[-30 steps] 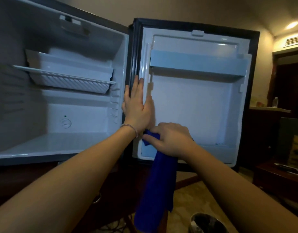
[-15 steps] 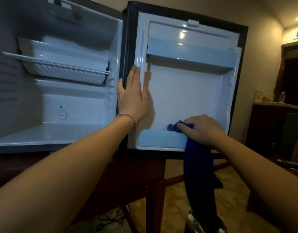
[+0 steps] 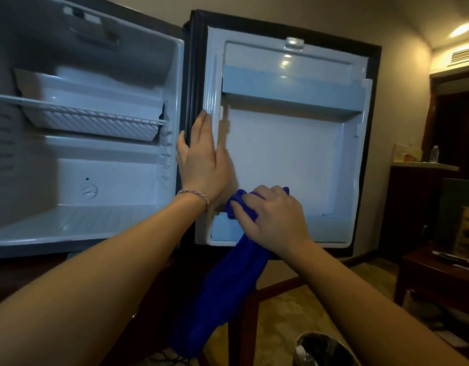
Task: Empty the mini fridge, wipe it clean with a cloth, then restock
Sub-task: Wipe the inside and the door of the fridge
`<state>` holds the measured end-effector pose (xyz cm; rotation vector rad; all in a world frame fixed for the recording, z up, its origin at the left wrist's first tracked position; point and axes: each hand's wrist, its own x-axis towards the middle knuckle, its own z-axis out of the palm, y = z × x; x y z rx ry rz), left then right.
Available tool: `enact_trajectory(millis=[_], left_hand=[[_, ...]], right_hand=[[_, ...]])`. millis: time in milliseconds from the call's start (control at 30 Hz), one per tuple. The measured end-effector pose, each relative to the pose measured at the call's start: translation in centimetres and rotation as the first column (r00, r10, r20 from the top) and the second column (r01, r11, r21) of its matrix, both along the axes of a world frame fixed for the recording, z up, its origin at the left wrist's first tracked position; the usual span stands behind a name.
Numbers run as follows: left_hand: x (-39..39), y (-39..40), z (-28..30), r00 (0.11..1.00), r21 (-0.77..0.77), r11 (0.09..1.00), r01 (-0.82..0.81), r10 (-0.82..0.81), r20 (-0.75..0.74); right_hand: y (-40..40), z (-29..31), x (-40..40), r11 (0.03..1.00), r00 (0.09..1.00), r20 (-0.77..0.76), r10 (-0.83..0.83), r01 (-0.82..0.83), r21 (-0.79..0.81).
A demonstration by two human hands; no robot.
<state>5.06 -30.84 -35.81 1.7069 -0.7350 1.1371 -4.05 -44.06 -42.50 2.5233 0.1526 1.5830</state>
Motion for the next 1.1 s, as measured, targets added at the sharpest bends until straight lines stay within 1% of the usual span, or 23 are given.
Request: enact_trajectory(millis=[67, 167, 233, 300, 367, 433, 533, 600, 633, 667, 733, 800, 967, 1100], left_hand=[[0.0, 0.1, -0.1, 1.0, 0.007, 1.0, 0.009, -0.009, 0.013], [0.5, 0.2, -0.1, 0.999, 0.016, 1.0, 0.002, -0.003, 0.052], [0.7, 0.1, 0.0, 0.998, 0.018, 1.0, -0.009, 0.008, 0.059], [0.7, -0.1, -0.1, 0.999, 0.003, 1.0, -0.01, 0.009, 0.039], [0.7, -0.3, -0.1, 0.999, -0.015, 1.0, -0.013, 0.014, 0.038], [0.6, -0.4, -0.2, 0.999, -0.03, 0.999, -0.022, 0.023, 0.03], [0.3, -0.6, -0.2, 0.999, -0.036, 0.998, -0.042, 0.043, 0.005], [0.2, -0.7, -0.2, 0.999, -0.034, 0.998, -0.051, 0.051, 0.003], [0.2, -0.6, -0.2, 0.999, -0.034, 0.998, -0.049, 0.05, 0.007], [0.2, -0.6, -0.2, 0.999, -0.034, 0.999, -0.043, 0.043, 0.014], [0.4, -0.3, -0.2, 0.999, -0.027, 0.999, -0.022, 0.023, 0.027], [0.4, -0.2, -0.2, 0.999, -0.021, 1.0, -0.018, 0.02, 0.051], [0.4, -0.3, -0.2, 0.997, -0.014, 0.999, -0.037, 0.038, 0.069], [0.4, -0.3, -0.2, 0.996, -0.002, 0.999, -0.052, 0.052, 0.076]], right_hand=[[-0.9, -0.2, 0.2, 0.999, 0.998, 0.057, 0.012, -0.01, -0.042], [-4.3, 0.1, -0.6, 0.997, 0.997, 0.074, -0.026, 0.031, -0.068], [-7.0, 0.5, -1.7, 0.997, 0.997, 0.032, -0.07, 0.07, -0.023], [-8.2, 1.1, -2.2, 0.994, 0.993, -0.053, -0.109, 0.111, 0.019], [-7.5, 1.5, -1.9, 0.987, 0.981, -0.131, -0.145, 0.153, 0.051], [-5.5, 1.9, -1.2, 0.985, 0.971, -0.182, -0.154, 0.165, 0.044], [-0.8, 2.8, 0.5, 0.99, 0.953, -0.276, -0.127, 0.137, 0.016], [2.1, 3.0, 1.4, 0.994, 0.951, -0.299, -0.076, 0.095, 0.049], [3.1, 2.7, 1.6, 0.994, 0.96, -0.275, -0.047, 0.072, 0.082], [3.6, 2.1, 1.7, 0.994, 0.978, -0.206, -0.023, 0.044, 0.098], [3.2, 0.7, 1.7, 0.998, 1.0, 0.011, 0.001, -0.002, 0.063], [2.2, -0.1, 1.5, 0.999, 0.991, 0.13, 0.03, -0.033, 0.021], [-1.1, -0.5, 1.6, 0.999, 0.979, 0.196, 0.045, -0.043, -0.013], [-6.2, -0.3, 0.4, 0.999, 0.985, 0.17, 0.02, -0.026, 0.034]])
